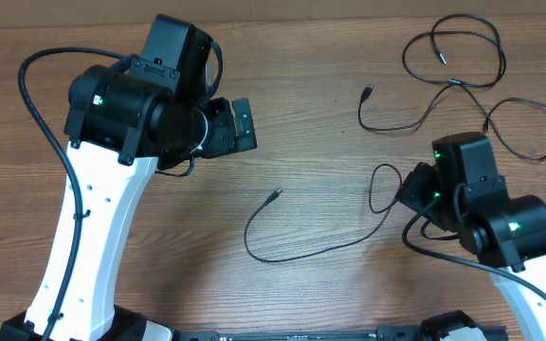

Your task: Untangle cables

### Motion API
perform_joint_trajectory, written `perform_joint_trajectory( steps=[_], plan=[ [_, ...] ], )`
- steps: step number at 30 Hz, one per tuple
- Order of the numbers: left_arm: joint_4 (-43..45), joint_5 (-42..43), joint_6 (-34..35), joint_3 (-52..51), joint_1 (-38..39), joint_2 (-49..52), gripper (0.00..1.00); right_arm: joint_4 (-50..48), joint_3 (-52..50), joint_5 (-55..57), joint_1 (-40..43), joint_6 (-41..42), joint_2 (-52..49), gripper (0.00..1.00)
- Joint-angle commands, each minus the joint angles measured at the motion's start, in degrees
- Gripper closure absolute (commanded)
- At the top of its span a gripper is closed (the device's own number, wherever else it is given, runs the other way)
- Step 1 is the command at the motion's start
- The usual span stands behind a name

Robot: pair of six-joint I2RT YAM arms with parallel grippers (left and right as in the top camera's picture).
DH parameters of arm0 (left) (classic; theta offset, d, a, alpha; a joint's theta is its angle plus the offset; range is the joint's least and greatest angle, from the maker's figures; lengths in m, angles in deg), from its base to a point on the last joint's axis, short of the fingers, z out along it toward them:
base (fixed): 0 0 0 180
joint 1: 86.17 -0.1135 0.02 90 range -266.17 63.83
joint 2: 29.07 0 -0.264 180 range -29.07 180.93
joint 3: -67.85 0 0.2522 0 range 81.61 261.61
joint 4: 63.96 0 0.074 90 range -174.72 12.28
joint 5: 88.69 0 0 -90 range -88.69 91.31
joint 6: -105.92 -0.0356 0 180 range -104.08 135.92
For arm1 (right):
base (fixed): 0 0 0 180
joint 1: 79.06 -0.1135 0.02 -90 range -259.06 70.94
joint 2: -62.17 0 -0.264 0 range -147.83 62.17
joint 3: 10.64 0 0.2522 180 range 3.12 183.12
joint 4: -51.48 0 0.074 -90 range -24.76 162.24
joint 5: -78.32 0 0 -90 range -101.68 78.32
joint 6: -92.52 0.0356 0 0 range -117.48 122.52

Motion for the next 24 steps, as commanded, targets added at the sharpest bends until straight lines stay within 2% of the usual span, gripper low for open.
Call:
perform_joint_trajectory(
  steps=[1, 10, 24],
  plan=[
    [-0.63, -1.81, -0.26, 0.15, 0.26, 0.22, 0.00, 0.11, 0.55, 1.09, 2.60, 0.74, 1.03, 0.96],
    [-2.08, -1.09, 0.87, -0.04, 0.28, 4.28, 0.00, 1.99, 0.55, 1.05, 9.86, 0.26, 1.03, 0.96],
    [-2.05, -0.44, 0.79, -0.09, 0.31, 6.54, 0.00, 5.49, 0.52, 0.42, 10.14, -1.46, 1.03, 0.96]
  ],
)
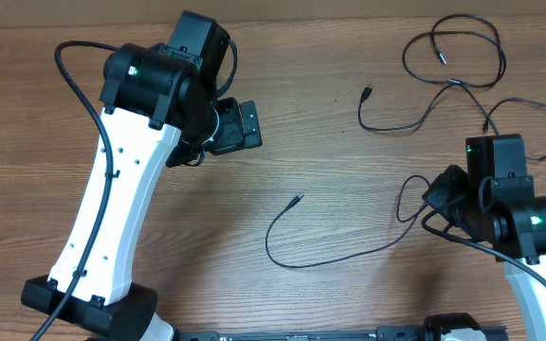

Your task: Untangle cables

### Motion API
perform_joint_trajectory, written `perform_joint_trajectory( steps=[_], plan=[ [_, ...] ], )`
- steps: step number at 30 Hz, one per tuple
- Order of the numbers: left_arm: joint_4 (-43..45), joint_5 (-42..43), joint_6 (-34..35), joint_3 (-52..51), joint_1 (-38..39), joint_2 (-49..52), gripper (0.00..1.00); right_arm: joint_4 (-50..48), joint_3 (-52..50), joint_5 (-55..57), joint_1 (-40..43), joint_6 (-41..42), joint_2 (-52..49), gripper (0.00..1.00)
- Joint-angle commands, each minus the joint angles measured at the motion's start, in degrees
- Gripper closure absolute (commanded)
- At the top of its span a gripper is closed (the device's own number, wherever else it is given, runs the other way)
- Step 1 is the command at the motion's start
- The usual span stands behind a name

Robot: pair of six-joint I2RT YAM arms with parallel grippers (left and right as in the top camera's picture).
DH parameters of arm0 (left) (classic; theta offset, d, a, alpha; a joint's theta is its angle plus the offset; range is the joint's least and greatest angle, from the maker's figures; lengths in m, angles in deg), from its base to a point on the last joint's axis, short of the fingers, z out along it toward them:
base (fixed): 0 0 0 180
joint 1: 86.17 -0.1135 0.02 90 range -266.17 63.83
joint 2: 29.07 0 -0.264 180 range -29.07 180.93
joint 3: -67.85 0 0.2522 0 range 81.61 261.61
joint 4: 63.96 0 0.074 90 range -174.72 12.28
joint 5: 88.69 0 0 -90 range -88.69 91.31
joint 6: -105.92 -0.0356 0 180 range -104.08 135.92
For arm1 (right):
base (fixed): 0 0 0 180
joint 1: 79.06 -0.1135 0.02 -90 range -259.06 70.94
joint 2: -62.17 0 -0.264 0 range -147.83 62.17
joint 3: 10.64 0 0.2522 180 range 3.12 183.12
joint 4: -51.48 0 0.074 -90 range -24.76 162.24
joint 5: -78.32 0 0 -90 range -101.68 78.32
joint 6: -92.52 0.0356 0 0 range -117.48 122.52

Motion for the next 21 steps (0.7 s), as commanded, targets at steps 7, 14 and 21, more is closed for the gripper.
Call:
perform_joint_trajectory(
  steps=[7, 14, 21],
  plan=[
    [-0.15, 2.73, 0.50, 0.11, 0.31, 0.33, 0.00, 0.50, 0.52, -3.74, 0.33, -2.82, 1.03, 0.96],
    [0.90, 4.90, -0.55, 0.13, 0.31, -1.97, 0.01, 0.55, 0.52, -5.40, 0.33, -4.61, 1.03, 0.96],
    [3.06, 1.25, -0.57, 0.13, 0.31, -9.16, 0.00, 0.07, 0.52, -6.67, 0.33, -4.94, 1.03, 0.96]
  ],
)
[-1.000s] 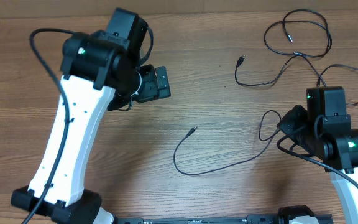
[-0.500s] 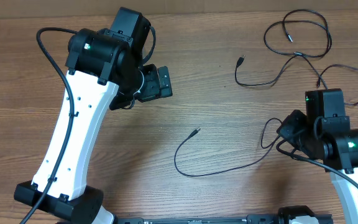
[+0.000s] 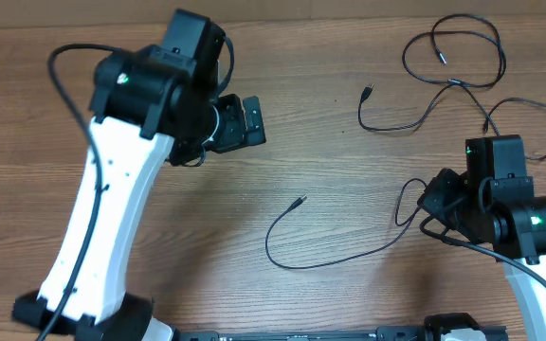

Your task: Untangle cables

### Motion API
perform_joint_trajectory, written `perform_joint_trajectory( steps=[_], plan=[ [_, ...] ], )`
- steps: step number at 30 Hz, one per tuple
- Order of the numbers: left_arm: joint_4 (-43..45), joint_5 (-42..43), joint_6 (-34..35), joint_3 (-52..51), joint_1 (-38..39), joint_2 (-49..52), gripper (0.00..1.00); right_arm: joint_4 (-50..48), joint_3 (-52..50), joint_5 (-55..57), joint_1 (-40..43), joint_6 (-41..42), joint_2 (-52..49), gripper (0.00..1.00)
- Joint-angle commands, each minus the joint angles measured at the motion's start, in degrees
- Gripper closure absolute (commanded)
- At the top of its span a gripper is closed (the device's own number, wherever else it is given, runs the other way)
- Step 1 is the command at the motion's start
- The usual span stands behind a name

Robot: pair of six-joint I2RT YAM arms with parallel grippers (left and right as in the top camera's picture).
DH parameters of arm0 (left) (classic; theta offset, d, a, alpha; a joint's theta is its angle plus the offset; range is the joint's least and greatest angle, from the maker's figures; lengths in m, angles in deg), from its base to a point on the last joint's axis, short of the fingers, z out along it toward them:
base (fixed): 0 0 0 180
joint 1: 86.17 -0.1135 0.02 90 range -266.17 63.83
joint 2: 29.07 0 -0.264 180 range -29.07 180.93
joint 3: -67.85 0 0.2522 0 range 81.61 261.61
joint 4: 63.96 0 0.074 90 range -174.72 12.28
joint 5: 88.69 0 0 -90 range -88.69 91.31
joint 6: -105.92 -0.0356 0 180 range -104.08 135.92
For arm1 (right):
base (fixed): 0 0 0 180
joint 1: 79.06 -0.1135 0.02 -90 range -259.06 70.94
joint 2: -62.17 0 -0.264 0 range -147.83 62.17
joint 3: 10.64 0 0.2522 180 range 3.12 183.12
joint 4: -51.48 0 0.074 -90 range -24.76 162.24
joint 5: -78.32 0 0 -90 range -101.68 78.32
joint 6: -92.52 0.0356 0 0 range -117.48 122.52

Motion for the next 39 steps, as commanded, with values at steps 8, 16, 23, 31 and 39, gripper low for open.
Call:
perform_joint_trajectory(
  steps=[8, 16, 23, 31, 39],
  plan=[
    [0.83, -8.00, -0.46, 0.24, 0.31, -12.48, 0.00, -1.75, 0.52, -3.45, 0.33, -0.90, 1.01, 0.96],
    [-2.10, -9.66, -0.46, 0.24, 0.31, -15.47, 0.01, -1.70, 0.52, -4.61, 0.33, -1.03, 1.01, 0.96],
    [-3.21, -10.99, -0.72, 0.22, 0.31, -21.33, 0.00, -1.70, 0.52, -6.69, 0.33, -2.21, 1.01, 0.96],
    [-3.21, -16.98, -0.74, -0.76, 0.31, -25.62, 0.00, -1.70, 0.52, -12.28, 0.33, -4.42, 1.01, 0.96],
    [-3.21, -16.92, -2.43, -9.73, 0.31, -24.28, 0.01, -0.59, 0.50, -13.35, 0.33, -6.47, 1.01, 0.96]
  ],
)
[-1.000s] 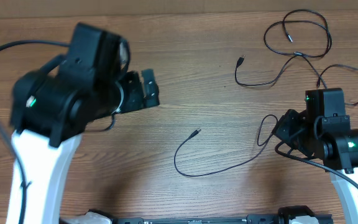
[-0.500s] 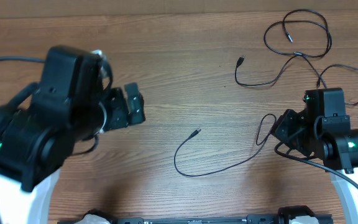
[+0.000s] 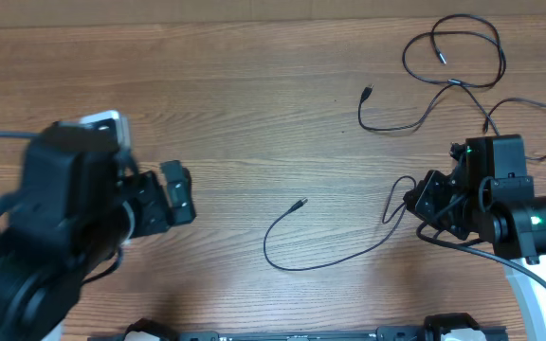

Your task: Untangle cables

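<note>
A black cable [image 3: 297, 266] lies mid-table with its plug end [image 3: 300, 203] free. It curves right and loops up to my right gripper [image 3: 417, 200], which appears shut on its far end. A second, longer black cable [image 3: 455, 83] lies at the back right in several loops, with one plug [image 3: 368, 92] pointing left. The two cables lie apart. My left gripper [image 3: 176, 194] hangs low at the left, blurred and holding nothing. Whether its jaws stand apart does not show.
The brown wooden table [image 3: 282, 104] fills the view. The bulky left arm [image 3: 45, 256] covers the lower left corner. The right arm's base [image 3: 538, 284] stands at the lower right, with its own black lead trailing under it.
The left arm has moved from the back left down to the front left, its gripper now well left of the cable's plug. The right gripper shifted slightly left, and the cable's loop went with it.
At first the right gripper held the mid-table cable's end further left, and the left gripper hovered at the back left. The right gripper then stood further right, with the cable moved right too. Now the left arm has dropped to the front left.
</note>
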### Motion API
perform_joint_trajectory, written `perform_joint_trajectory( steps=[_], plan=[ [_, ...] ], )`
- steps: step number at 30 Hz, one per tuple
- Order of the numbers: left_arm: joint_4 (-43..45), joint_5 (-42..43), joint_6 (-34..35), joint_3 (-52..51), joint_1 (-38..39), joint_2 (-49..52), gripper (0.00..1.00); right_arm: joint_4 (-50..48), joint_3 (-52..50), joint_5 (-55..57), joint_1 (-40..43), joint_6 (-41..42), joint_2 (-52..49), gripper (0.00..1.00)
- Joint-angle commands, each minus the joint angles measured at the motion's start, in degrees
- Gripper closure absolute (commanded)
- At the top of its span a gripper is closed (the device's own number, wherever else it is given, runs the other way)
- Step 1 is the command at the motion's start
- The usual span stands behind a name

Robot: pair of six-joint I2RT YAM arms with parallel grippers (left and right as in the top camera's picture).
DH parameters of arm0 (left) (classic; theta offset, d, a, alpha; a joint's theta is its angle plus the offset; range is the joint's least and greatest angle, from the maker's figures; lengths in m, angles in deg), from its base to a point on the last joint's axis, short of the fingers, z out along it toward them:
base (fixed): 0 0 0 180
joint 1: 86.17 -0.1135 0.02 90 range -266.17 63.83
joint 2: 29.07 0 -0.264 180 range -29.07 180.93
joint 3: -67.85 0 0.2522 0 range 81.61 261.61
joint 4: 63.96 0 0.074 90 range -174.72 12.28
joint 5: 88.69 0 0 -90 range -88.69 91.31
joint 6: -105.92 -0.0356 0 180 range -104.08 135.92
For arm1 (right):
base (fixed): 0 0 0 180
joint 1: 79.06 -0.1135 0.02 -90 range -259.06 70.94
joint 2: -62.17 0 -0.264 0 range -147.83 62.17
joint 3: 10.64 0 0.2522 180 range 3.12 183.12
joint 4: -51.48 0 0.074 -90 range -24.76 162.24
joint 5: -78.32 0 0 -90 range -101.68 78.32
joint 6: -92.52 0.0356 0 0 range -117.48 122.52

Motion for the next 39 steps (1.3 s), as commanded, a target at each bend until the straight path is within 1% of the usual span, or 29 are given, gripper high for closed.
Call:
perform_joint_trajectory(
  steps=[1, 4, 8, 13, 15, 18, 19, 26, 30, 34, 39],
  plan=[
    [-0.07, -1.29, -1.09, -4.63, 0.24, 1.99, 0.00, -0.09, 0.50, -1.09, 0.28, -1.25, 1.01, 0.96],
    [0.28, 0.04, -1.09, -7.89, 0.24, 3.69, 0.00, -0.09, 0.50, -1.86, 0.28, -1.27, 1.01, 0.96],
    [0.96, 5.31, -1.36, -10.27, 0.24, 6.97, 0.00, -0.74, 0.50, -7.21, 0.28, -1.29, 1.01, 0.96],
    [2.23, 14.21, -7.74, -10.84, 0.26, 12.26, 0.00, -4.98, 0.50, -13.11, 0.28, -0.72, 0.98, 0.96],
    [2.47, 17.25, -10.12, -10.84, 0.28, 14.47, 0.00, -6.78, 0.50, -13.27, 0.28, 1.81, 0.98, 0.96],
    [2.40, 20.20, -12.81, -10.86, 1.03, 17.75, 0.07, -9.60, 0.50, -13.25, 0.28, 4.94, 0.94, 0.96],
    [2.40, 20.46, -13.38, -10.84, 1.44, 18.62, 0.09, -10.58, 0.50, -13.25, 0.33, 5.53, 0.90, 0.96],
    [2.32, 20.37, -15.32, -10.86, 7.69, 22.62, 0.09, -17.66, 0.50, -12.81, 0.35, 10.91, 0.90, 0.96],
    [3.13, 19.85, -16.15, -10.84, 12.79, 22.64, 0.09, -19.54, 0.50, -12.83, 0.35, 11.08, 0.90, 0.96],
    [3.23, 17.53, -16.11, -10.86, 17.11, 22.64, 0.09, -20.87, 0.50, -12.81, 0.35, 11.61, 0.90, 0.96],
    [5.20, 16.48, -16.06, -12.31, 21.24, 22.67, 0.08, -23.30, 0.52, -12.85, 1.11, 20.50, 0.90, 0.96]
  ],
)
